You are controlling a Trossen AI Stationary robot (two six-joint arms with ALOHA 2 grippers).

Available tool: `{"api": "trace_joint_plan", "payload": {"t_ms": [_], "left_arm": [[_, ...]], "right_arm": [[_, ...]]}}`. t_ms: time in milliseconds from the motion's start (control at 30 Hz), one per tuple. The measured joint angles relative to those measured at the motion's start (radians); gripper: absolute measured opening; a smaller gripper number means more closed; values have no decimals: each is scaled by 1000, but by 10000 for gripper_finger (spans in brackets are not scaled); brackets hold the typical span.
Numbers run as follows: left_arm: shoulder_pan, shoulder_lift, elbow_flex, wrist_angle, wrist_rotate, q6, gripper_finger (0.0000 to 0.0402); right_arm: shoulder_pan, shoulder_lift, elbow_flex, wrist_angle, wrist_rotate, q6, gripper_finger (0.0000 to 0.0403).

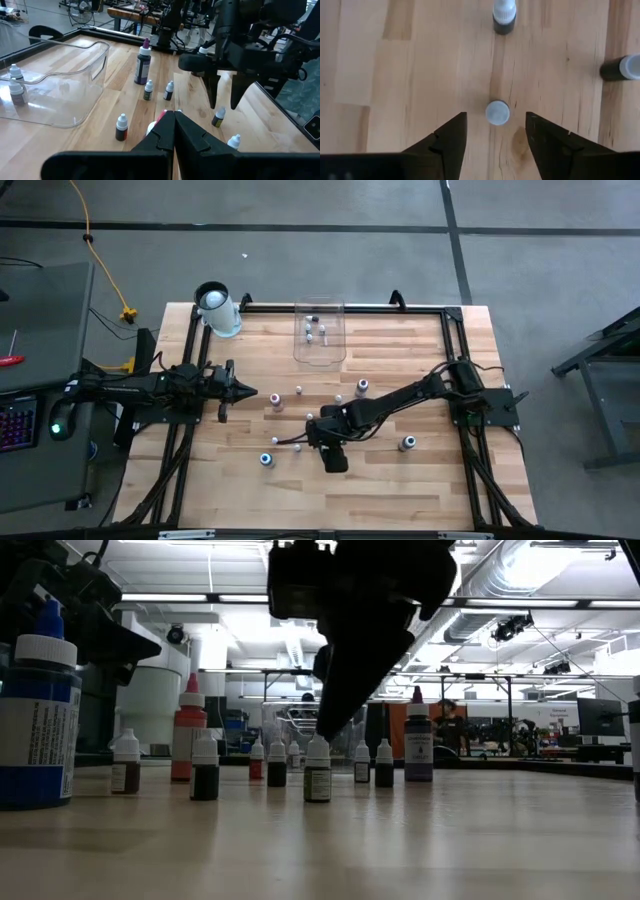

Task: Pick & Place food coloring
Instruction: Put the small yellow food coloring bottle into the container

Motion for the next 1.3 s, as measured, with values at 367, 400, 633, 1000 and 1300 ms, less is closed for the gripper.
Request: {"api": "trace_joint_plan", "payload": {"t_ms": [367,400,633,1000,1300], "left_arm": [[0,0,0,1,1,0,1],[0,0,0,1,1,0,1],[0,0,0,1,1,0,1],[0,0,0,1,2,0,1],[0,0,0,1,3,0,1]], "right_arm": [[-2,12,0,16,6,3,166],[-2,12,0,13,7,2,163],[-2,12,0,16,3,2,142],[-2,20,0,17,5,2,135],[-2,20,0,16,8,2,133]]}}
